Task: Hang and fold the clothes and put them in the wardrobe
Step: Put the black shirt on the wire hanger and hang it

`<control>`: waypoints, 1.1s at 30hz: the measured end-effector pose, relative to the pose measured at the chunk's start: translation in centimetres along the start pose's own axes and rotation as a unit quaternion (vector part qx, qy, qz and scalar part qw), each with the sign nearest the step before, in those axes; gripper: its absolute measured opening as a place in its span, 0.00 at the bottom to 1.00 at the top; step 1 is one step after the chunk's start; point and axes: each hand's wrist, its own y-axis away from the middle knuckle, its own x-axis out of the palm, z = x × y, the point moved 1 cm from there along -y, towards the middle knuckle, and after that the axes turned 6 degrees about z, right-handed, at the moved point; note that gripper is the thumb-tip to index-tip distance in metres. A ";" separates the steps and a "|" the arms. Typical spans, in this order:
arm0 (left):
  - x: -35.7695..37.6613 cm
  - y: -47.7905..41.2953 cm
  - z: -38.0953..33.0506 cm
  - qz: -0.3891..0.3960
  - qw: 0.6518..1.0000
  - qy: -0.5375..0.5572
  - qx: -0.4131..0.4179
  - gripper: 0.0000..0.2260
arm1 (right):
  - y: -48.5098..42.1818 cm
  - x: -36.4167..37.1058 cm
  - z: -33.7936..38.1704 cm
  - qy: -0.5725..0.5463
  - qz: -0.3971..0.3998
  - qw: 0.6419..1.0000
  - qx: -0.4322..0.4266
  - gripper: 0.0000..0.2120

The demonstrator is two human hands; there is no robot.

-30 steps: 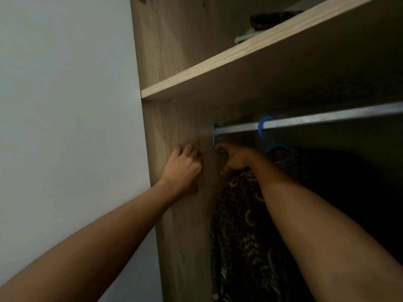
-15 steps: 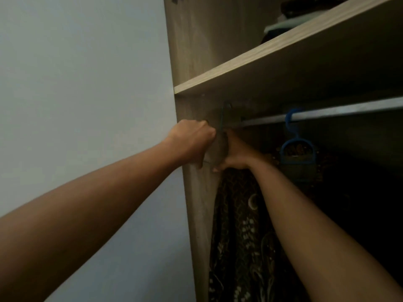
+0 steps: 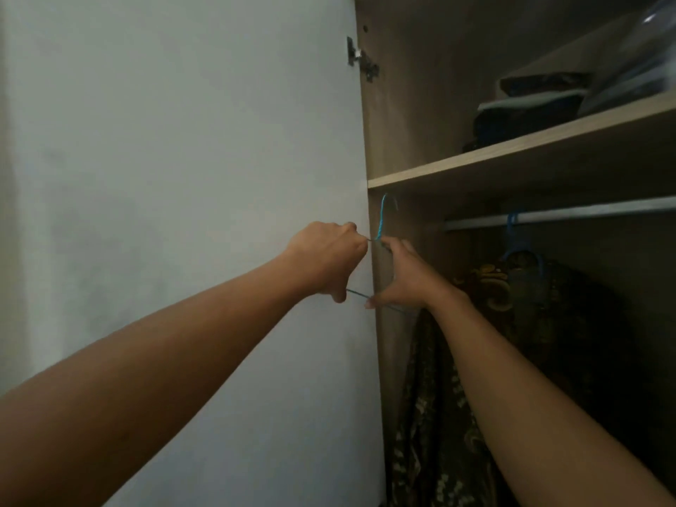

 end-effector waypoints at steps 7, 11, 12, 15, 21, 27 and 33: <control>-0.1 12.6 3.8 -0.024 0.998 0.054 -0.026 0.31 | 8.7 1.9 8.5 0.046 -0.018 0.998 -0.037 0.58; -0.1 21.2 6.7 -0.031 0.995 0.071 -0.056 0.36 | 13.7 3.6 14.9 0.093 -0.033 0.993 -0.069 0.59; 0.0 23.3 7.4 -0.029 0.995 0.074 -0.067 0.38 | 14.7 4.1 16.6 0.099 -0.029 0.992 -0.076 0.59; 0.0 28.9 9.2 -0.025 0.992 0.073 -0.100 0.45 | 17.1 5.6 21.6 0.113 -0.025 0.988 -0.102 0.61; 0.8 39.0 13.0 0.012 0.980 0.067 -0.186 0.52 | 21.2 10.3 32.1 0.165 -0.014 0.967 -0.194 0.59; 3.3 49.6 16.4 0.071 0.954 0.062 -0.286 0.51 | 24.2 17.7 40.5 0.139 0.025 0.950 -0.278 0.57; 7.4 61.0 16.6 0.158 0.912 0.052 -0.374 0.51 | 29.3 27.6 46.6 0.108 0.083 0.928 -0.347 0.55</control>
